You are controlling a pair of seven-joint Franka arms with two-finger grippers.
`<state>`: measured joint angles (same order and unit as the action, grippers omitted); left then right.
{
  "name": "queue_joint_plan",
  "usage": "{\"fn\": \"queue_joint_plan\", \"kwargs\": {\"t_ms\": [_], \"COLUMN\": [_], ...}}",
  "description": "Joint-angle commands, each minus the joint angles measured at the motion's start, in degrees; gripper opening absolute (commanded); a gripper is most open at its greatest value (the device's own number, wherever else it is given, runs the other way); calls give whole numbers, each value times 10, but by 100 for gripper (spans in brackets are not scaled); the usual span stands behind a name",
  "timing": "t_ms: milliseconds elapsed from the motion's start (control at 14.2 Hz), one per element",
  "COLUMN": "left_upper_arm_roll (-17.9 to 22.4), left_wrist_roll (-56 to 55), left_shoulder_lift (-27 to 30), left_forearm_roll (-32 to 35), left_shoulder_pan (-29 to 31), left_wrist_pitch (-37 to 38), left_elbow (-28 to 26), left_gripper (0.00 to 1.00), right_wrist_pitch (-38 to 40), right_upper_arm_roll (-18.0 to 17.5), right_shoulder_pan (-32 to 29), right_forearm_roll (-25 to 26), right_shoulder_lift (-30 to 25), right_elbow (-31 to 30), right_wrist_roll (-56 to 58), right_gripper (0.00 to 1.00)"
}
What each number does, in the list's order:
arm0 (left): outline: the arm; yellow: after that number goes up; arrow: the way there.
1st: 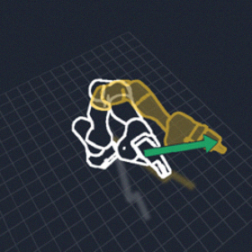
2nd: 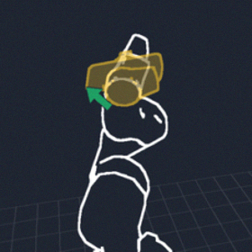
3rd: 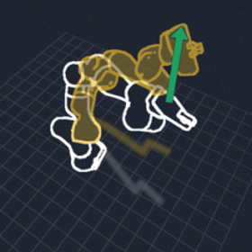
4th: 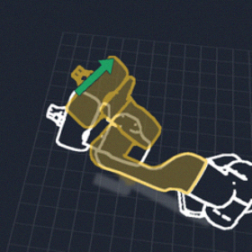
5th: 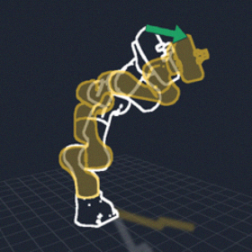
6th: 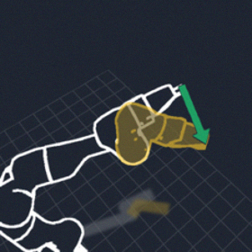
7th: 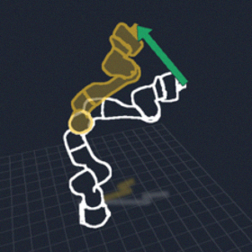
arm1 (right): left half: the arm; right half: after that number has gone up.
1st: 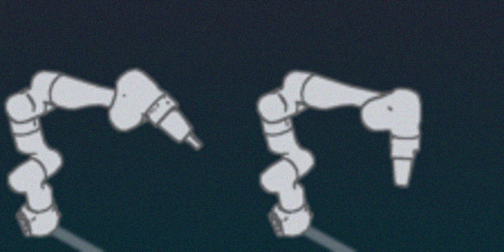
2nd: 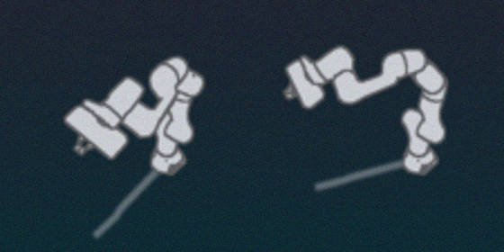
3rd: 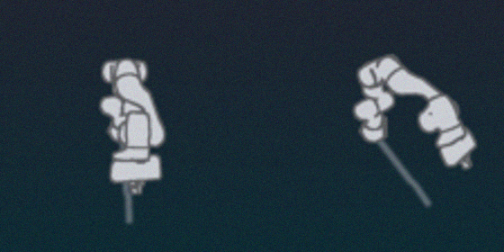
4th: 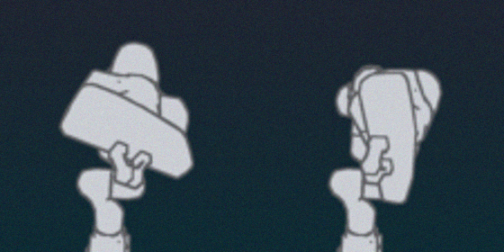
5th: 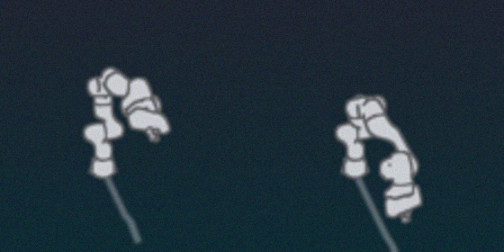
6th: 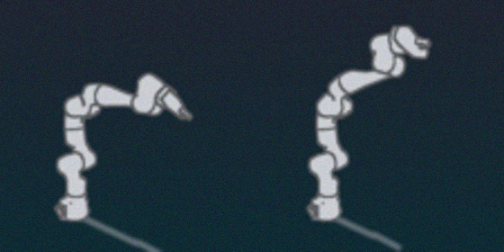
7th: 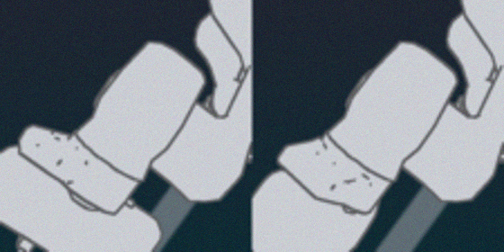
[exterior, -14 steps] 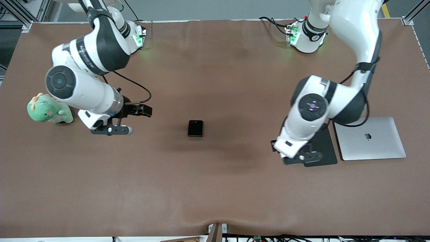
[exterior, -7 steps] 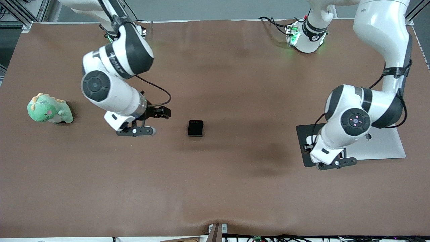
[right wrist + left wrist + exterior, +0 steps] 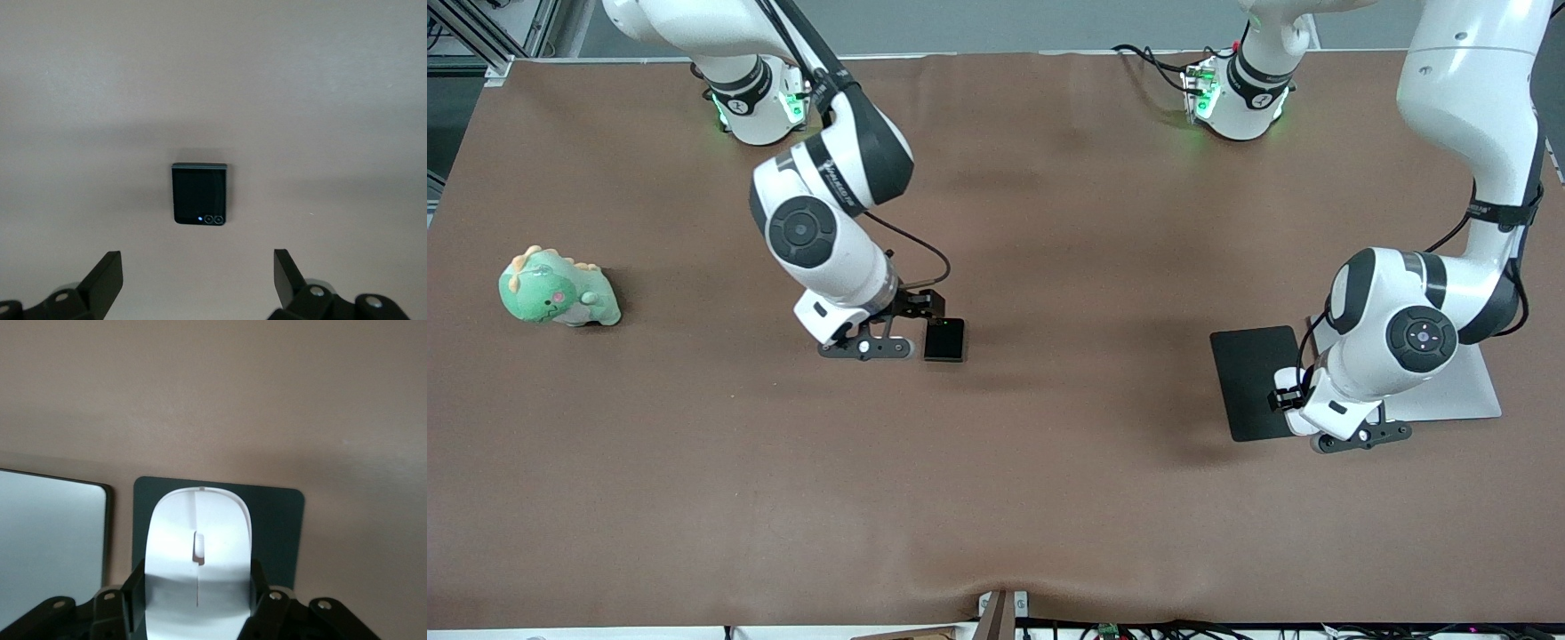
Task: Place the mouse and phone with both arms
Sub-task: 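Carry the mouse onto the pad while the right gripper reaches the phone, then lower the mouse onto the pad while the right gripper grasps the phone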
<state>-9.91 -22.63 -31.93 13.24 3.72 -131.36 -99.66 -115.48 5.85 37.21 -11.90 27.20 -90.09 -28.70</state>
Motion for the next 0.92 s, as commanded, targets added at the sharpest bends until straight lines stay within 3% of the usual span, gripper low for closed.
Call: {"fn": "queue_joint_plan", "kwargs": {"t_ms": [0, 846], "left_upper_arm_roll": [-7, -6], "left_wrist_roll": [-1, 29], "left_shoulder_lift": [-7, -14], "left_forearm_roll": [15, 17], "left_shoulder_pan": [7, 21], "left_wrist_pitch": [-56, -90], "left_elbow": [-35, -90], "left_gripper": [39, 41], "right_wrist_pitch": [-14, -94], "right_upper_arm_roll": [7, 7], "right_shoulder_pan": [18, 45], "right_forearm_roll": [3, 2], "right_shoulder_lift": [20, 108], "right_elbow": [4, -10], "right_wrist_roll": [-11, -14], "right_gripper": [100, 100]}}
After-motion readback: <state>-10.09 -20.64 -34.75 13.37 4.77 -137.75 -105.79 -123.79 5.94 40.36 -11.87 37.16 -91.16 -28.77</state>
